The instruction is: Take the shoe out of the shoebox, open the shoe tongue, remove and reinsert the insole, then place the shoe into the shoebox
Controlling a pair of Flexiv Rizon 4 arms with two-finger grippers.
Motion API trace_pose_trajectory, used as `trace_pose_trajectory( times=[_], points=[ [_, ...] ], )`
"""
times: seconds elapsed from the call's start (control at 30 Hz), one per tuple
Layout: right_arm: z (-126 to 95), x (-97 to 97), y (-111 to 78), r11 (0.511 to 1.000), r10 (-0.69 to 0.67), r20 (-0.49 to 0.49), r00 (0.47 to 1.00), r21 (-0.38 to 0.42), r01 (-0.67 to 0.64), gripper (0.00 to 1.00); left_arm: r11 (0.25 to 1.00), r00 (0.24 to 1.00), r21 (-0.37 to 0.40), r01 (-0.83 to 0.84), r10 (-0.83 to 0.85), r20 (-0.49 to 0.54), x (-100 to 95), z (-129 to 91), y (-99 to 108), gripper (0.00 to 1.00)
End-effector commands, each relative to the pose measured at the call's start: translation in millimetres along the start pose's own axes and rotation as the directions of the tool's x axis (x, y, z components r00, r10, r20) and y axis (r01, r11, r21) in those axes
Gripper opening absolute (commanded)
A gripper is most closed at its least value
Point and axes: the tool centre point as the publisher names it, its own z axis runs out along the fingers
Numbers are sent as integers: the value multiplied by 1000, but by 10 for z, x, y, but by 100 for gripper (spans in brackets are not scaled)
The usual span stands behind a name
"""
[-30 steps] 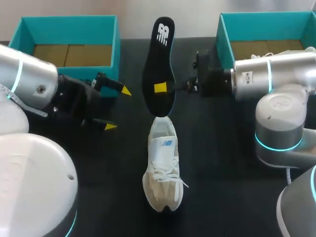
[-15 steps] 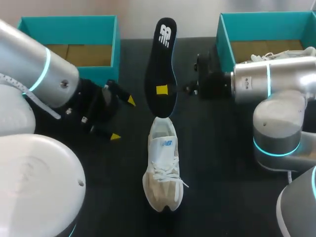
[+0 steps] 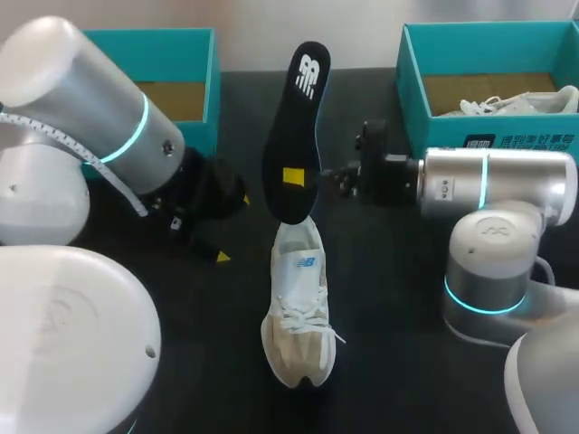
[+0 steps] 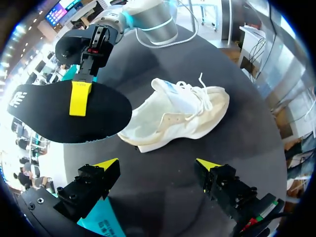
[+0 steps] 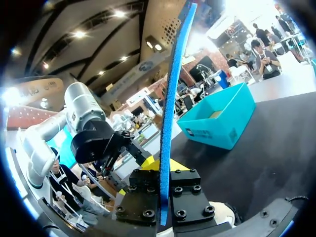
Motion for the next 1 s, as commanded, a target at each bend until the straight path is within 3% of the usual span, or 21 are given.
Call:
trace_pose_trajectory(
  times=[0.03,0.2,0.27,0.33,0.53,1.0],
  points=[
    [27,9,0,1000,1,4,1000,-1,-1,0,1000,1000,-17,0,0,-3,-12,11,-19,100],
    [27,9,0,1000,1,4,1000,-1,-1,0,1000,1000,-17,0,0,-3,-12,11,-19,100],
    [27,9,0,1000,1,4,1000,-1,-1,0,998,999,-54,42,-42,14,-2,146,-31,100],
    [28,-76,-54,1000,4,-70,998,12,-3,0,994,994,3,107,-107,5,34,253,1,100],
    [-31,-261,-136,1000,12,-197,980,3,-11,0,982,982,38,184,-186,40,174,443,39,100],
    [-46,-327,-151,999,-29,-212,977,38,38,0,963,964,75,260,-263,38,185,568,107,100]
  ],
)
